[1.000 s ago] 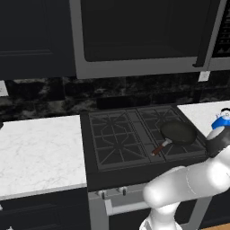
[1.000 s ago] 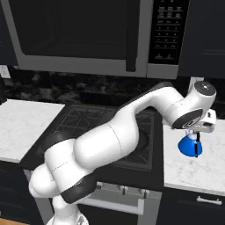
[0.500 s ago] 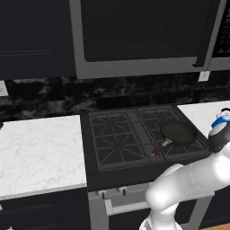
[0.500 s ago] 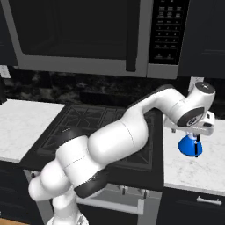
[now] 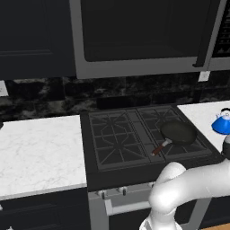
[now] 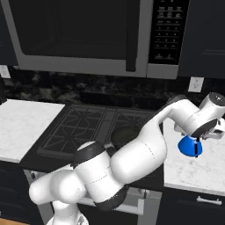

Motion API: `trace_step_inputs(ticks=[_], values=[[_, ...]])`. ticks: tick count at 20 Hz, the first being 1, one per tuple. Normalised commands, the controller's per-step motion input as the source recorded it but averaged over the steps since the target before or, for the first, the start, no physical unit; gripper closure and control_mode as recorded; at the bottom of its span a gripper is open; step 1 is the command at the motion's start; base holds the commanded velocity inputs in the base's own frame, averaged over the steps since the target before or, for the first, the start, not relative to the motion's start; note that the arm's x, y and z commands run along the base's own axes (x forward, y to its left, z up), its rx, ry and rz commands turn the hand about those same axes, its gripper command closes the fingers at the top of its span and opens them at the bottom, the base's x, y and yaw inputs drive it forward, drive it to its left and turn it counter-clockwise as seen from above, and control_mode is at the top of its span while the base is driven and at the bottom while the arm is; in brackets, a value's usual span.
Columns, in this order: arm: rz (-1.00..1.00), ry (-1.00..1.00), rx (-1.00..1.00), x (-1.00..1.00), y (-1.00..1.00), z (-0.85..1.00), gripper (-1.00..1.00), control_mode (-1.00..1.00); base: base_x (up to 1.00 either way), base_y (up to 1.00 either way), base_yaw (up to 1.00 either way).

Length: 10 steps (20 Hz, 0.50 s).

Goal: Pick the kettle from the counter and place it on a stove burner. Then turn the burner on.

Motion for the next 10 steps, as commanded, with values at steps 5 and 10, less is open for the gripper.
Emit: trace_step_inputs(ticks=[5,10], values=[[0.0,0.0,0.0,0.09,0.0,-0.01,-1.0,-1.0,0.0,0.0,0.0],[0.0,0.0,0.0,0.05,0.0,-0.19,-1.0,-1.0,0.0,0.0,0.0]])
